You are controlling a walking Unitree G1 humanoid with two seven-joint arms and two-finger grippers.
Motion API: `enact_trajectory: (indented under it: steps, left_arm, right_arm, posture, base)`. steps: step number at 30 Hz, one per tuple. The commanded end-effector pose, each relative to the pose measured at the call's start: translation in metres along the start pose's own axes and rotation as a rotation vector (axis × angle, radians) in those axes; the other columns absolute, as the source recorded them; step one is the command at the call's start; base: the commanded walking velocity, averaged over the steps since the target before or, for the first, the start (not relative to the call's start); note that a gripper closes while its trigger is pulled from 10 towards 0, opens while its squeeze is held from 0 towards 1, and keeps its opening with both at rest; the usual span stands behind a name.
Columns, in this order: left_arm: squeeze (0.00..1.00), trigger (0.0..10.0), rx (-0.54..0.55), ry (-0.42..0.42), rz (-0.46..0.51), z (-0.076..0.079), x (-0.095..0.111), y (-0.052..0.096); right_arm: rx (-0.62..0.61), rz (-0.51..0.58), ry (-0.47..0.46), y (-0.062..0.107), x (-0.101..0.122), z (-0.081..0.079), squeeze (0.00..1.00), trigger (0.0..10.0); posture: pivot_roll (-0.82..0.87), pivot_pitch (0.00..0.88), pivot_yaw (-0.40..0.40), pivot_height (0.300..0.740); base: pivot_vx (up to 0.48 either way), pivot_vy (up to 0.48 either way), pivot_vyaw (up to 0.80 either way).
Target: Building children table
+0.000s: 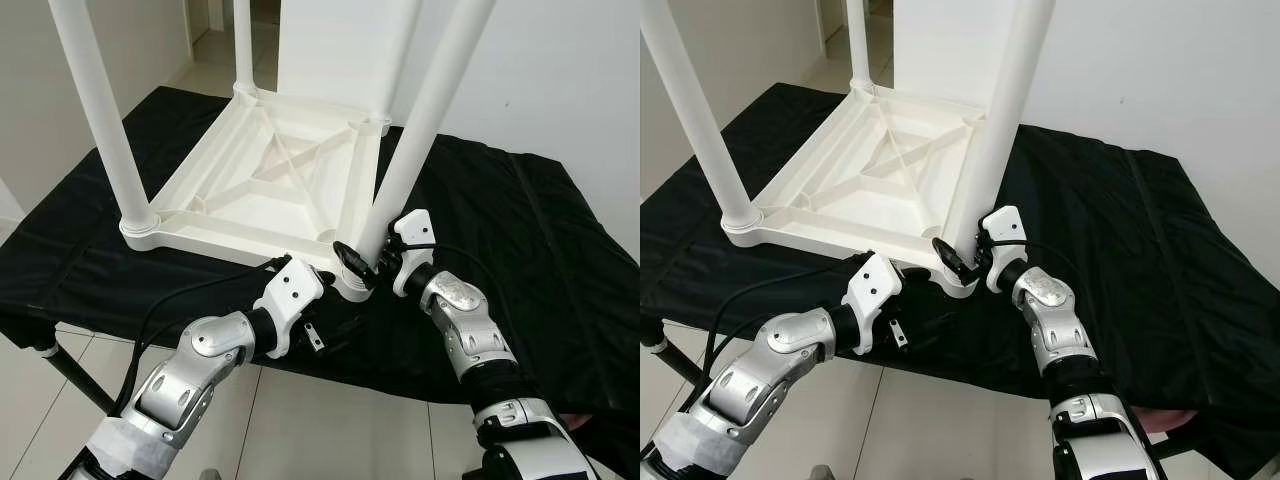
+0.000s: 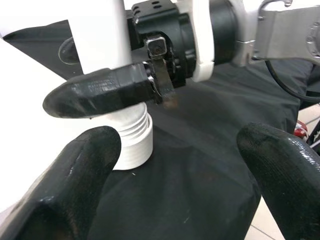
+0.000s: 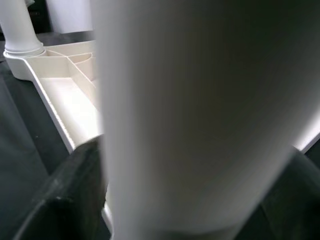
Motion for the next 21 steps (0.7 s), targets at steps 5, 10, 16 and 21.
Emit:
enact_trajectory:
  steps: [5,10,16,21]
  left_arm:
    - [0.0,10.0,-0.099,-0.004,-0.015,0.012,0.001,0.001]
    - [0.0,10.0,-0.098,-0.008,-0.017,0.011,0.001,0.002]
    - [0.0,10.0,-0.097,-0.008,-0.018,0.011,0.002,0.002]
    - [0.0,10.0,-0.105,-0.004,-0.018,0.013,0.002,0.001]
  right_arm:
    - [0.018,-0.038,-0.031,-0.009,-0.008,0.002,0.0,0.0]
    - [0.022,-0.047,-0.048,-0.01,-0.011,0.002,0.0,0.0]
    - [0.022,-0.042,-0.061,-0.007,-0.014,0.006,0.0,0.0]
    - [-0.02,-0.042,-0.083,-0.003,-0.018,0.01,0.0,10.0]
  posture:
    - [0.0,0.0,-0.078,0.74]
    - [0.0,0.0,-0.078,0.74]
    - [0.0,0.0,-0.076,0.74]
    - [-0.01,0.0,-0.072,0.74]
  base:
    - [0.0,0.0,0.0]
    - [0.0,0.0,0.0]
    - [0.0,0.0,0.0]
    - [0.0,0.0,0.0]
Point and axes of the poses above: a point about 5 cm out from each wrist's last joint towards the gripper, its own y axis pointing back from the gripper into the wrist, its own x axis along the axis of the wrist's last joint, z = x × y, the point moved 4 cm from there along -y, pointing out of the wrist towards the gripper, and after that the axes turned 8 degrees about y, right-handed, at the moved point
